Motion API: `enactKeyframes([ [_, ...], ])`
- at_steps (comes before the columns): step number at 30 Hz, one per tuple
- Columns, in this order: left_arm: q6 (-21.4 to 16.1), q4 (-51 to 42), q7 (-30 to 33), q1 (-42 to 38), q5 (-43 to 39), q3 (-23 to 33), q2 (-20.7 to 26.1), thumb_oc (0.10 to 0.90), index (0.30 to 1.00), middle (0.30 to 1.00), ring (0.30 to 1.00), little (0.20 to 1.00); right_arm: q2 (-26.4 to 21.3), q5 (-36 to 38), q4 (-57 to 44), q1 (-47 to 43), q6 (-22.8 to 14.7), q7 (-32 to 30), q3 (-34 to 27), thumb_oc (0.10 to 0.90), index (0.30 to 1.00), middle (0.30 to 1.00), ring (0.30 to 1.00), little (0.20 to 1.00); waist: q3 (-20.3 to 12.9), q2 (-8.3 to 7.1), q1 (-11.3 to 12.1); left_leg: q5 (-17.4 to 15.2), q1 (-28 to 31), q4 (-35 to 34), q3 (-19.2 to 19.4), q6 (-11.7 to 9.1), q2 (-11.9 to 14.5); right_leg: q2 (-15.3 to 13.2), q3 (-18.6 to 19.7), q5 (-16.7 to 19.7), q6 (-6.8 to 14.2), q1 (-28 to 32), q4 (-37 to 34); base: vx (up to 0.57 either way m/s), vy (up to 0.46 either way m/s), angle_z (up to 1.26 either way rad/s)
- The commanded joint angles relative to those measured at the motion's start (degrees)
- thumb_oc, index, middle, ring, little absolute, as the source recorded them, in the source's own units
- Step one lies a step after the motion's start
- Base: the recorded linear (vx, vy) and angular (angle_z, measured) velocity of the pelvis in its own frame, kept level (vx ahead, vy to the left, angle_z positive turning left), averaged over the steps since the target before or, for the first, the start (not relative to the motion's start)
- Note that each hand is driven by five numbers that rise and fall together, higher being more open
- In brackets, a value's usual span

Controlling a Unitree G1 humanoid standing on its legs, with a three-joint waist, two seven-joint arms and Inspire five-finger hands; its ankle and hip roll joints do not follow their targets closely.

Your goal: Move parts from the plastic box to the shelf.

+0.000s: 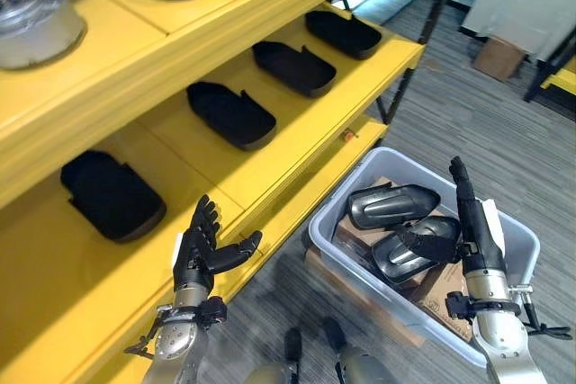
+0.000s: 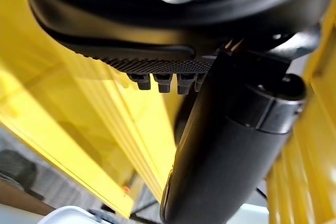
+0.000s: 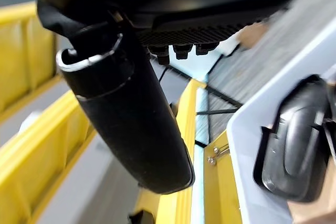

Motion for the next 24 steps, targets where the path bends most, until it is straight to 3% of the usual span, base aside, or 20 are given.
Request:
enactKeyframes([
  [1, -5.4, -5.9, 0.4, -1.6, 1.0, 3.3, 3.5, 0.900, 1.000, 1.000, 1.000, 1.000, 0.6, 6.3, -2.6, -6.0, -4.9, 0.2, -1.6, 0.900, 1.000, 1.000, 1.000, 1.000, -2.7, -1.83, -0.1, -3.3, 0.5, 0.2, -4.0, -2.4, 2.6, 0.8, 2.8, 1.2, 2.2, 4.1, -2.9, 0.05, 0.193, -0.83],
  [8, -5.1, -5.9, 0.3, -1.6, 1.6, 3.2, 4.3, 0.900, 1.000, 1.000, 1.000, 1.000, 1.5, 7.9, -3.3, -4.7, -5.0, 0.9, -2.2, 0.900, 1.000, 1.000, 1.000, 1.000, -1.3, -2.45, -1.6, -6.3, 1.2, 2.3, 0.1, -0.9, 2.5, 2.3, 6.7, 1.9, 3.7, 1.8, 0.4, 0.02, 0.112, -0.45],
  [10, -5.1, -5.6, 1.0, -2.0, 2.1, 3.5, 4.7, 0.900, 1.000, 1.000, 1.000, 1.000, 1.6, 7.8, -3.5, -5.1, -5.3, 0.5, -1.9, 0.900, 1.000, 1.000, 1.000, 1.000, -0.1, -2.99, -1.3, -7.7, 1.8, 3.2, 3.3, -0.9, 3.4, 1.9, 0.7, 3.1, 3.6, -0.7, 1.4, -0.01, 0.051, -0.71],
  [11, -5.1, -5.5, 1.0, -2.1, 2.1, 3.6, 4.7, 0.900, 1.000, 1.000, 1.000, 1.000, 1.6, 7.8, -3.5, -5.1, -5.3, 0.5, -1.9, 0.900, 1.000, 1.000, 1.000, 1.000, -0.3, -3.04, -1.1, -7.4, 1.5, 3.2, 3.5, -1.0, 3.5, 2.0, 0.9, 3.5, 3.6, -1.0, 1.2, -0.03, 0.012, -1.04],
  [12, -5.3, -5.6, 1.3, -2.3, 2.4, 3.8, 5.1, 0.900, 1.000, 1.000, 1.000, 1.000, 1.4, 7.3, -3.9, -5.2, -5.6, 0.2, -1.9, 0.900, 1.000, 1.000, 1.000, 1.000, 0.6, -2.71, -0.5, -8.1, 2.6, 2.6, 6.3, -1.6, 4.9, -2.1, -13.5, 3.2, 2.2, -2.1, 1.3, -0.03, 0.003, -1.13],
  [13, -5.3, -5.6, 1.4, -2.4, 2.4, 3.8, 5.1, 0.900, 1.000, 1.000, 1.000, 1.000, 1.4, 7.3, -3.9, -5.2, -5.6, 0.2, -1.9, 0.900, 1.000, 1.000, 1.000, 1.000, 0.5, -2.73, -0.6, -7.8, 2.4, 2.6, 6.2, -1.6, 4.9, -2.1, -13.6, 3.4, 2.1, -2.3, 1.1, 0.01, 0.026, -1.46],
  [14, -5.4, -6.1, 1.6, -1.9, 2.5, 4.5, 4.7, 0.900, 1.000, 1.000, 1.000, 1.000, 1.3, 6.7, -3.6, -5.1, -5.8, 0.0, -2.0, 0.900, 1.000, 1.000, 1.000, 1.000, 0.4, -2.33, -0.2, -8.6, 4.1, 2.0, 9.3, -2.1, 6.1, -5.3, -23.2, 3.2, 1.4, -1.8, 0.4, 0.04, 0.004, -1.23],
  [15, -5.2, -6.3, 1.5, -1.6, 2.5, 4.9, 4.6, 0.900, 1.000, 1.000, 1.000, 1.000, 1.3, 6.6, -3.4, -5.3, -5.7, -0.1, -2.0, 0.900, 1.000, 1.000, 1.000, 1.000, 0.3, -2.22, 0.1, -8.7, 4.8, 1.7, 10.6, -2.4, 6.6, -6.6, -26.0, 3.8, 1.3, -1.3, -0.6, 0.08, 0.005, -1.43],
  [18, -4.7, -7.0, 1.2, -0.6, 2.4, 5.9, 4.0, 0.900, 1.000, 1.000, 1.000, 1.000, 1.3, 6.5, -2.9, -5.5, -5.0, 0.2, -2.0, 0.900, 1.000, 1.000, 1.000, 1.000, 0.1, -2.17, 0.5, -9.2, 6.6, 0.8, 13.3, -2.9, 7.3, -8.7, -29.0, 5.6, 1.7, -0.5, -2.8, 0.07, -0.060, -1.04],
  [21, -4.2, -6.8, 0.6, 0.0, 2.0, 6.1, 2.5, 0.900, 1.000, 1.000, 1.000, 1.000, 1.5, 6.8, -3.0, -4.3, -4.7, 0.5, -3.0, 0.900, 1.000, 1.000, 1.000, 1.000, -1.1, -2.20, 0.0, -9.4, 7.9, 0.1, 13.1, -3.4, 7.6, -7.1, -26.5, 5.1, 1.0, 2.1, -6.3, 0.09, -0.084, -0.15],
  [24, -3.8, -6.7, 0.2, 0.5, 1.8, 6.1, 1.4, 0.900, 1.000, 1.000, 1.000, 1.000, 1.2, 7.0, -4.0, -3.1, -4.5, 0.7, -4.1, 0.900, 1.000, 1.000, 1.000, 1.000, -2.6, -1.74, -0.5, -8.4, 9.2, -1.6, 12.8, -4.4, 8.2, -6.5, -26.3, 5.3, 0.4, 3.6, -8.5, 0.15, -0.144, -0.10],
])
